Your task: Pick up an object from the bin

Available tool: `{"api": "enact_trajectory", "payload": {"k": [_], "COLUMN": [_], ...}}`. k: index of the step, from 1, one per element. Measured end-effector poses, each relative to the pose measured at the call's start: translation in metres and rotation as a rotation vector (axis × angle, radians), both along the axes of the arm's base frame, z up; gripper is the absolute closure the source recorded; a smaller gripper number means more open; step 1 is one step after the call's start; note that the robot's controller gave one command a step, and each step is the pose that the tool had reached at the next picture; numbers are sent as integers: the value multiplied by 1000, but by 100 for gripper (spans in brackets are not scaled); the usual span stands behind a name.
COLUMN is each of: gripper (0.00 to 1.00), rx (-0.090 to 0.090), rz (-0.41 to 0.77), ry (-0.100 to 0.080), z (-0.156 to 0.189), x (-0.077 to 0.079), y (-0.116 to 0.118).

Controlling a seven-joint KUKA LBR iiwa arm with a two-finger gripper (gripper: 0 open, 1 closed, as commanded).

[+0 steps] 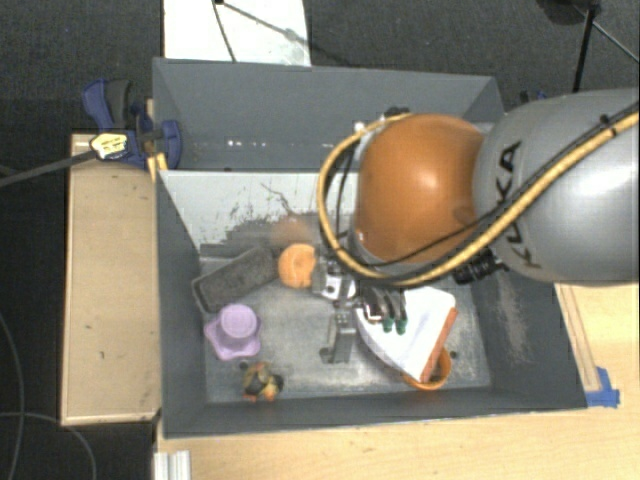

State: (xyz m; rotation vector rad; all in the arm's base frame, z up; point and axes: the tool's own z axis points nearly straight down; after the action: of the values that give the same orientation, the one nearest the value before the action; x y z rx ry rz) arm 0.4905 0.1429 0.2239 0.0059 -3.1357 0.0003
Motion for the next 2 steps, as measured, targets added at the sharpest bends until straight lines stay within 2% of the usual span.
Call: {"api": "enact_trajectory", "payload": {"k": [1,2], "gripper": [0,0], "rx": [1,4], "rz": [-5,65], "ry": [-8,-15], "z": [5,-30], "x": [2,18], "y": [-1,-27]}}
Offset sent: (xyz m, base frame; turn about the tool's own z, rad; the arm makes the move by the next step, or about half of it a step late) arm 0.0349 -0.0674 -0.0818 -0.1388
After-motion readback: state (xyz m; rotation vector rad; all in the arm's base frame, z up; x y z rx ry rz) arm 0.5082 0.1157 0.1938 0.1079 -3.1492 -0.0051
